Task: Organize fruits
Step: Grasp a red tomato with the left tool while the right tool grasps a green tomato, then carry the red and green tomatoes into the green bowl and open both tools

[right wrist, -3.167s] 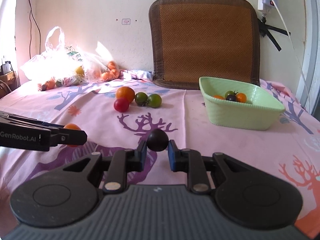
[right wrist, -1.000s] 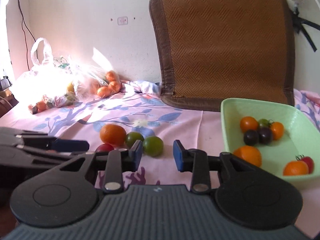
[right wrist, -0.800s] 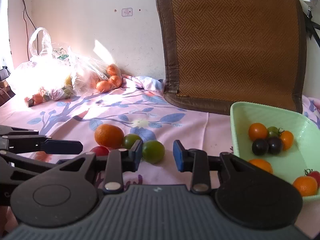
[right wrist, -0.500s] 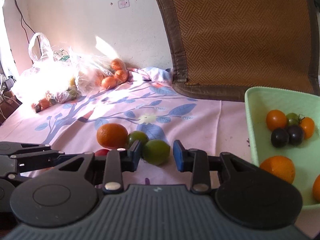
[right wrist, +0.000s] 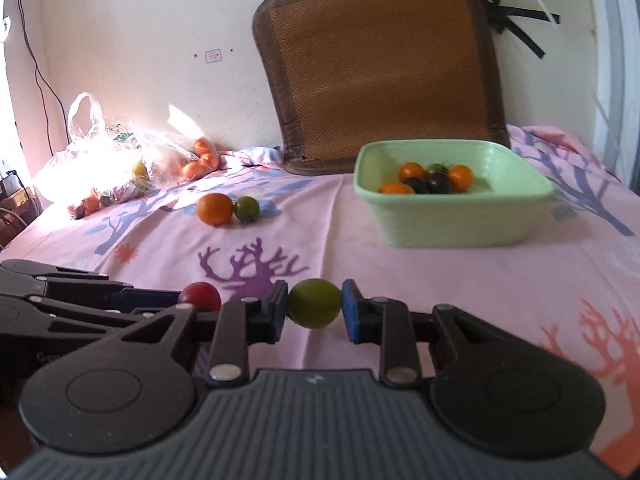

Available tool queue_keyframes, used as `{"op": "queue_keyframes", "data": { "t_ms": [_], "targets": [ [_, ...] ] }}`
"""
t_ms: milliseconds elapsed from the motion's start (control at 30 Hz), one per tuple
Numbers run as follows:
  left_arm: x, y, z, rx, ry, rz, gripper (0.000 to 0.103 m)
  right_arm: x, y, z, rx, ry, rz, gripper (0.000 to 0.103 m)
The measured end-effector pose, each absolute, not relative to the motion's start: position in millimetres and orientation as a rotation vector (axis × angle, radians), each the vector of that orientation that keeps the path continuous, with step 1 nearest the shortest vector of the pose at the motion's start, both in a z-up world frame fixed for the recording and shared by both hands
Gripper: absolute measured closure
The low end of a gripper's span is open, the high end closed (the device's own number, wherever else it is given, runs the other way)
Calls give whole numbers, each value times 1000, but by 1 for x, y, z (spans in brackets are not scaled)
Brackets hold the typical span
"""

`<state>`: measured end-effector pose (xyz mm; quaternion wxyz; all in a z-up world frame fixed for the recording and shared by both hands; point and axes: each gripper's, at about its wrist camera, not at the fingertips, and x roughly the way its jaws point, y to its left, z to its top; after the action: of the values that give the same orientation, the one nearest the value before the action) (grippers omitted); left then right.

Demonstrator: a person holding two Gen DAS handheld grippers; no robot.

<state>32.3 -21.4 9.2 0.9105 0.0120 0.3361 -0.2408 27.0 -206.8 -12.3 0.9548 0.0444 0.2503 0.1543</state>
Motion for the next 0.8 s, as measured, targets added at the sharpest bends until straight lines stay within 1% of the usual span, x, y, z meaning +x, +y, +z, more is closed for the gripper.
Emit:
{"op": "queue_keyframes", "data": {
  "t_ms": [167, 400, 433, 467, 533, 567, 600, 633, 800],
  "targets": [
    [18, -41, 6, 78, 692, -504, 73, -1, -226, -24, 115, 522, 270, 71],
    [7, -44, 11, 102, 674, -471, 70, -10, -229, -28, 127, 511, 282, 70],
    [6, -43, 13, 101, 668, -472, 68, -10, -230, -28, 130, 510, 286, 70],
    [6, -44, 15, 101, 662, -472, 63, -12, -231, -28, 133, 507, 289, 70],
    [5, -45, 16, 111, 656, -470, 62, -13, -232, -27, 135, 501, 292, 69],
    [5, -47, 16, 119, 659, -469, 62, -13, -232, -27, 135, 498, 293, 67],
    [6, -49, 15, 126, 663, -467, 62, -15, -232, -27, 134, 496, 293, 63],
    [8, -50, 14, 131, 668, -465, 62, -15, -233, -28, 134, 492, 293, 55],
    [13, -55, 9, 142, 687, -461, 64, -17, -235, -30, 140, 489, 302, 54]
  ]
}}
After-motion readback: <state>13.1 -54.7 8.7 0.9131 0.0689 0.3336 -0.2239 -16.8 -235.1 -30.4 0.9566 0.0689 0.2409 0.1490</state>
